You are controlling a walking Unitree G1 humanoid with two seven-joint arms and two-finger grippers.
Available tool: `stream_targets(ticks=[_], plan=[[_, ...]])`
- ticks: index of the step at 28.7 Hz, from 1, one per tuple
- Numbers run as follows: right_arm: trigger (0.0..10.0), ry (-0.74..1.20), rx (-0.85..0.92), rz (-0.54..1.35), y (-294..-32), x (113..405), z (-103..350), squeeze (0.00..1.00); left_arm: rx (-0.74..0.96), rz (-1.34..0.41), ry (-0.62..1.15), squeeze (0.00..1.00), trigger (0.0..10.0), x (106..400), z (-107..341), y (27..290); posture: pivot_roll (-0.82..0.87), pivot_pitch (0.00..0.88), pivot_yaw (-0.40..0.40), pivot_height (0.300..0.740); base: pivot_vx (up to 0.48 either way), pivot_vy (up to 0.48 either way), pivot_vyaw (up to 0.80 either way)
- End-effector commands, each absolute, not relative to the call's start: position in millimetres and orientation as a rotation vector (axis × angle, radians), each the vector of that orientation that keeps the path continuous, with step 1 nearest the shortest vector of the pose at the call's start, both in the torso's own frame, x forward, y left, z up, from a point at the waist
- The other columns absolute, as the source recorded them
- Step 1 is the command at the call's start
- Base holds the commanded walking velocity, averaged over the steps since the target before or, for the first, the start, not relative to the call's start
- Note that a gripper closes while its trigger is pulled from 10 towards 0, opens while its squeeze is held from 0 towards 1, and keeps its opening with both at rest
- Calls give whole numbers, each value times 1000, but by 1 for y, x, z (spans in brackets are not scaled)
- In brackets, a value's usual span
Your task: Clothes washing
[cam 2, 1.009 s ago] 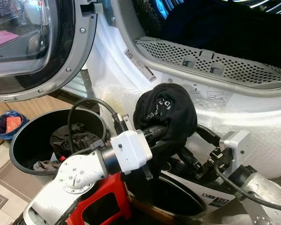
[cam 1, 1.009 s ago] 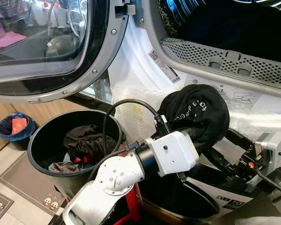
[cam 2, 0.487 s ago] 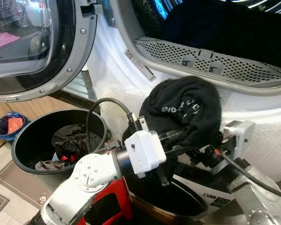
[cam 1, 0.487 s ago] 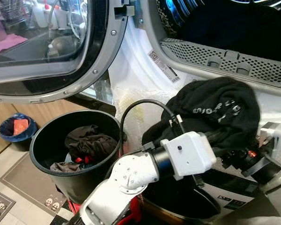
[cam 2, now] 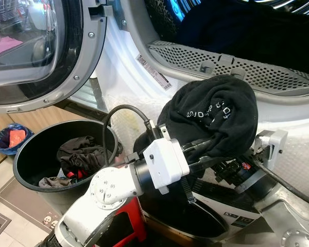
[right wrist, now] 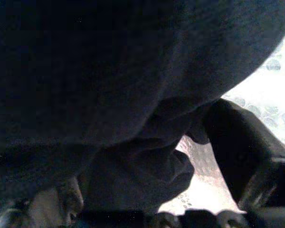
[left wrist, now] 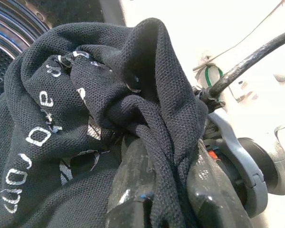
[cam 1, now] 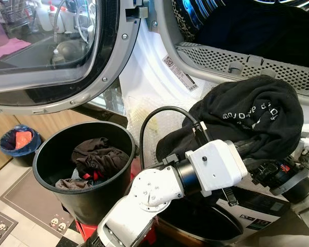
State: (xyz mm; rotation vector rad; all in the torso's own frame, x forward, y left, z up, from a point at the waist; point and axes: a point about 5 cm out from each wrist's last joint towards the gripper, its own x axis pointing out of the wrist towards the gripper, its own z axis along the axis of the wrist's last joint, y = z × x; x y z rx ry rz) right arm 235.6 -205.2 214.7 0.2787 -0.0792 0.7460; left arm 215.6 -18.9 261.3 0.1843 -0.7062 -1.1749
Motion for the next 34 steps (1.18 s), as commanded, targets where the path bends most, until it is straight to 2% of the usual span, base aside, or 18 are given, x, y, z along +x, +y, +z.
stream_targets(ticks=[1,22,34], plan=[[0,-104,262,792,-203,231,221,0,175,-1190,-713,0,10000,214,265,-22,-28,148,-19,740,0,0,0],[0,-74,285,818,-203,227,221,0,152,-1171,-719,0,10000,215,271,-22,-24,147,-20,740,0,0,0],[0,-15,284,790,-225,220,211,0,176,-1140,-694,0,10000,217,274,-8,-12,153,-18,740,0,0,0]])
